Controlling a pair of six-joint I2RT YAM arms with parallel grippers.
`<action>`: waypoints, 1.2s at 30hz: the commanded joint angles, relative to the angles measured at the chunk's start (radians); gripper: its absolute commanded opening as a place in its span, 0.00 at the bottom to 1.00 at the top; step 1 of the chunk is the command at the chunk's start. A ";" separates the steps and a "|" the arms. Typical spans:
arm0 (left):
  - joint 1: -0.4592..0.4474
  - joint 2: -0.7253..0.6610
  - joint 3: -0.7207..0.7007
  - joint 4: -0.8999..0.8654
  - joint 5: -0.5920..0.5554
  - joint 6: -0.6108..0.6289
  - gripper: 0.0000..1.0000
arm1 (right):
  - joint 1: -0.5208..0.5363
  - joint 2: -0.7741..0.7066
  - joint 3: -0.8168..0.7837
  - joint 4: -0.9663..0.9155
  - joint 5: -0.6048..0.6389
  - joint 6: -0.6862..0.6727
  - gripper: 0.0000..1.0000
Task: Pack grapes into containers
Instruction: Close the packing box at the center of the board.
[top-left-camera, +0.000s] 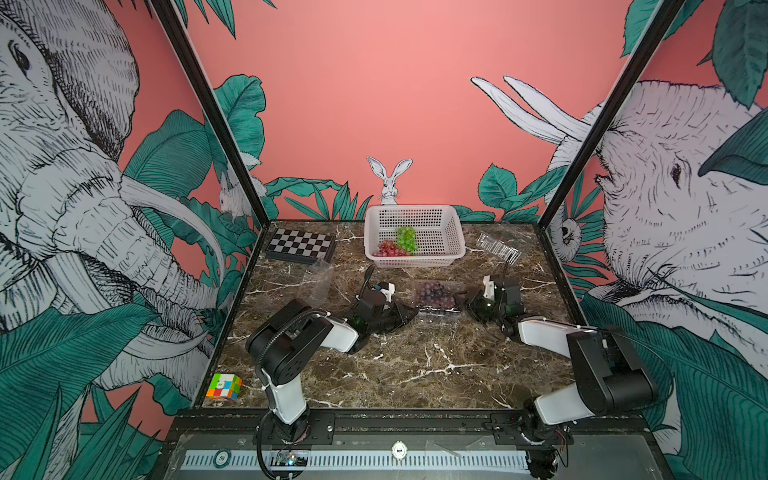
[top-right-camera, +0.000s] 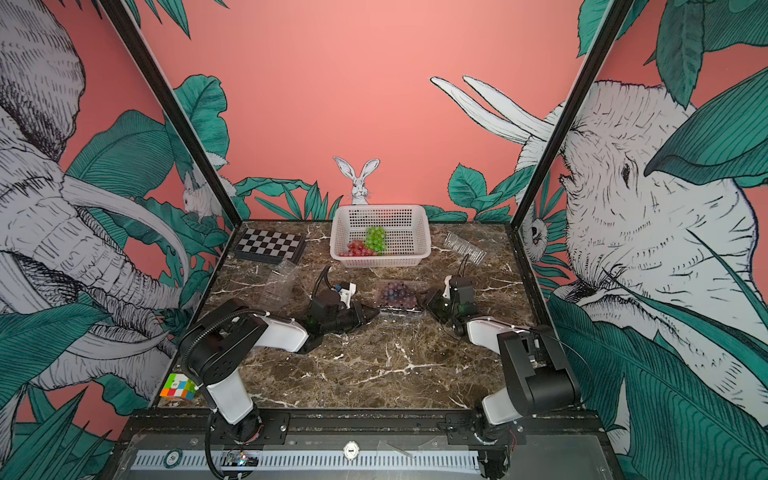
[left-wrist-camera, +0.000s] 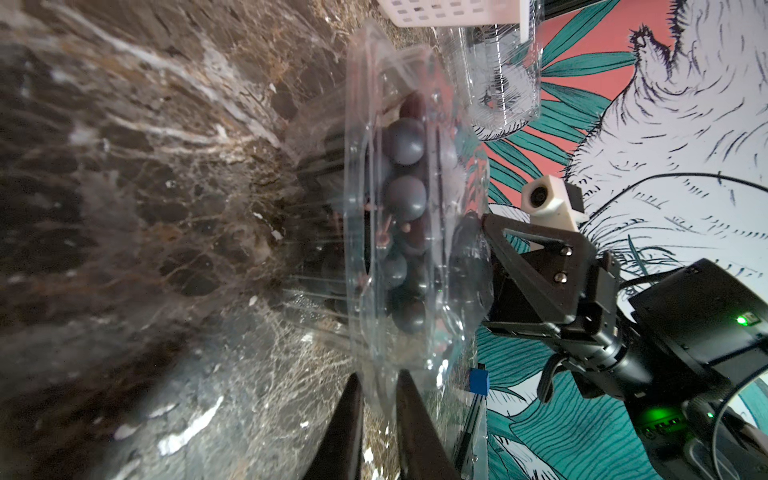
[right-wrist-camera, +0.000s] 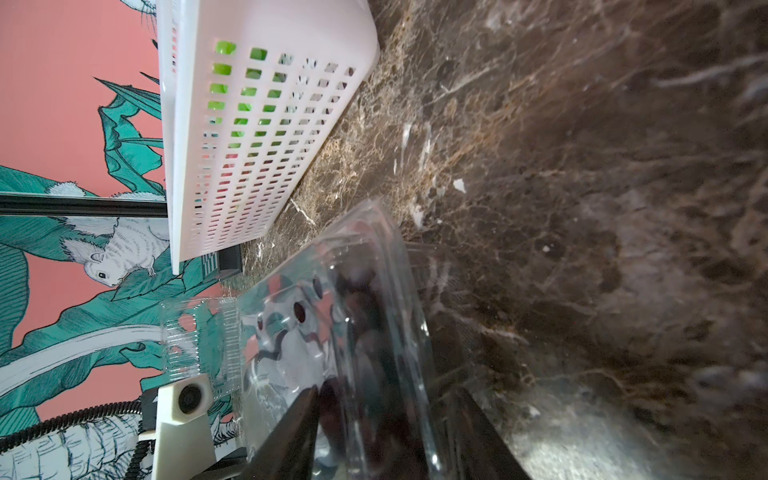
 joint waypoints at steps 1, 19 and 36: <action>-0.008 0.024 0.014 -0.007 -0.028 0.009 0.16 | 0.013 0.000 -0.017 0.012 -0.023 0.004 0.49; 0.011 -0.018 0.005 -0.051 -0.028 0.044 0.31 | 0.010 -0.034 0.018 -0.077 -0.022 -0.046 0.50; 0.083 -0.123 0.307 -0.641 -0.001 0.393 0.99 | -0.006 -0.102 0.093 -0.342 0.016 -0.241 0.76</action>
